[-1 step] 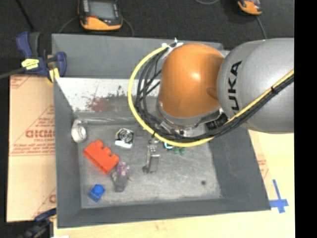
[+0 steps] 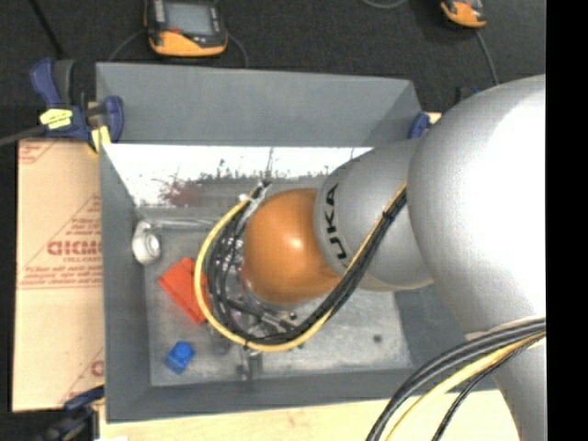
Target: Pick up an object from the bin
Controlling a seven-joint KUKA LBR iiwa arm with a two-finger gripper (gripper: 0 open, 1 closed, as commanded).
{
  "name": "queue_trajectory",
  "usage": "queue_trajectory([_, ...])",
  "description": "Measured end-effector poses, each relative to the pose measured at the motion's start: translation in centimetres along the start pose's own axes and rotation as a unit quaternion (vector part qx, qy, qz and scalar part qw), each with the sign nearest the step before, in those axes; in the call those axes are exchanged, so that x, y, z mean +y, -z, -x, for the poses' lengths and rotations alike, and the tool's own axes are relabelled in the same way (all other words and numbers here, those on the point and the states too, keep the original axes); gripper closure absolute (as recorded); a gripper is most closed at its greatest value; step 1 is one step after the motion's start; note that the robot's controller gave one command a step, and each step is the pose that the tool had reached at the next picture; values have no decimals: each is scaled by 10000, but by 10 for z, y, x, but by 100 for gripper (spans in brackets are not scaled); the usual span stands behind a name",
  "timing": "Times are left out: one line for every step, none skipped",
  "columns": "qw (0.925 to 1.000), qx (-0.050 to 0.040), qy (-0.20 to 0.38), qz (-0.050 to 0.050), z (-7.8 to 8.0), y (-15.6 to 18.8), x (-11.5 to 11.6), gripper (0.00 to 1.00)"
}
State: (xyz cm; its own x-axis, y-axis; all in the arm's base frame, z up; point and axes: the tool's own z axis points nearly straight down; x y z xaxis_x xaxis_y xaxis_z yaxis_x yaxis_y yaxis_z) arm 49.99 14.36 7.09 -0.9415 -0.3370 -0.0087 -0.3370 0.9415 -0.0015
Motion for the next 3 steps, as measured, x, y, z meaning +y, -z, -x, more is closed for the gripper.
queue_trajectory([9995, 3, 327, -2, -27, 32, 1, 0])
queue_trajectory([10000, 13, 8, 1, 16, 30, -15, 0])
queue_trajectory([9862, -29, -1653, 10, 10, 2, -13, 0])
